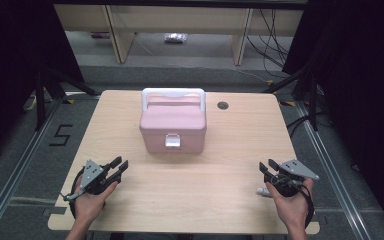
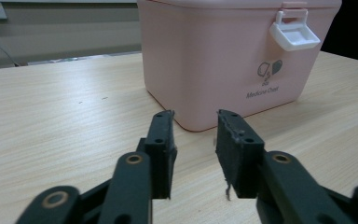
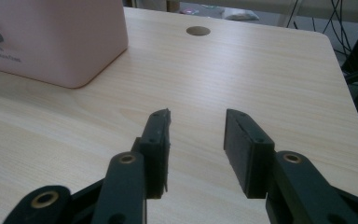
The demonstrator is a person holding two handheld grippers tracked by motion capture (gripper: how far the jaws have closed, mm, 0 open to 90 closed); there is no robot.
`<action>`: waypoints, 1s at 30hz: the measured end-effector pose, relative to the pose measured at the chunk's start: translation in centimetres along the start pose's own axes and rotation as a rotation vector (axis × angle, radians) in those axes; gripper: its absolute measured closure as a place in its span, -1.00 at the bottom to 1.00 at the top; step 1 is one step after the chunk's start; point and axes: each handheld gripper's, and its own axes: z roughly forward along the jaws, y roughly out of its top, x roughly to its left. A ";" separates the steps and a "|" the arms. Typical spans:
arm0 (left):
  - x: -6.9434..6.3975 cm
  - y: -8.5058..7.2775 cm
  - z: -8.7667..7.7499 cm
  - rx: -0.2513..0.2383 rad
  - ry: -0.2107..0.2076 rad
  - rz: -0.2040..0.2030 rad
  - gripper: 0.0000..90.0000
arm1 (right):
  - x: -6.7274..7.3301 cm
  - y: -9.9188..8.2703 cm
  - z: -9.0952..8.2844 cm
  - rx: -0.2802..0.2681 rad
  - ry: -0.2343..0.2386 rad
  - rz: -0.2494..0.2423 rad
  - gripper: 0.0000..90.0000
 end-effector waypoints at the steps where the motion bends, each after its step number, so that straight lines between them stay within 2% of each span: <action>1: 0.1 0.1 0.0 0.004 0.003 -0.009 0.52 | -0.1 0.0 0.0 0.007 -0.007 -0.009 0.38; 2: 0.2 0.2 0.1 0.003 0.004 -0.011 0.58 | 0.1 0.0 0.0 0.020 0.007 0.036 0.39; 3: 0.3 0.3 0.1 0.003 0.004 -0.014 0.61 | 0.1 0.0 -0.1 0.037 -0.001 0.034 0.41; 4: 0.4 0.5 0.3 0.006 0.008 -0.025 0.68 | -0.5 0.1 0.2 0.026 0.005 -0.017 0.45; 5: 0.5 0.6 0.4 0.010 0.009 -0.026 0.72 | -0.6 0.1 0.2 0.026 0.005 -0.024 0.47; 7: 0.5 0.6 0.5 0.009 0.008 -0.030 0.75 | -0.6 0.0 0.4 0.024 0.009 -0.006 0.49; 8: 0.6 0.7 0.5 0.017 0.011 -0.031 0.81 | -0.8 0.0 0.5 0.034 0.005 -0.017 0.53; 13: 0.8 0.9 0.5 0.032 0.013 -0.037 0.91 | -0.7 -0.2 0.8 0.057 0.016 -0.012 0.60; 17: 1.5 1.0 0.7 0.030 0.013 -0.020 0.93 | -0.6 -0.1 0.8 0.059 0.013 -0.029 0.68; 18: 1.8 1.1 1.0 0.023 0.009 -0.013 0.94 | -0.2 -0.1 0.7 0.072 0.014 0.013 0.73; 19: 1.9 1.2 1.2 0.024 0.013 -0.011 0.95 | -0.2 0.0 0.8 0.072 0.018 0.013 0.79; 20: 2.2 1.4 1.4 0.026 0.016 -0.005 0.97 | -0.4 0.1 1.0 0.058 0.016 -0.019 0.83; 22: 2.9 2.2 2.5 0.023 0.018 0.001 0.99 | -0.2 0.4 1.3 0.078 0.035 -0.008 0.98; 25: 3.5 2.8 3.4 0.024 0.020 0.005 0.99 | -0.1 0.8 1.6 0.082 0.050 -0.012 1.00; 26: 3.8 3.1 3.9 0.022 0.021 0.002 0.99 | 0.2 0.9 1.7 0.082 0.048 0.004 1.00; 28: 4.4 4.0 5.3 0.022 0.024 0.006 0.99 | 0.4 1.3 2.3 0.094 0.062 -0.031 1.00; 29: 4.6 4.3 5.8 0.028 0.027 0.009 0.99 | 0.5 1.4 2.4 0.092 0.068 -0.032 1.00; 30: 4.6 4.3 5.8 0.028 0.027 0.009 0.99 | 1.0 1.4 2.5 0.113 0.067 0.003 1.00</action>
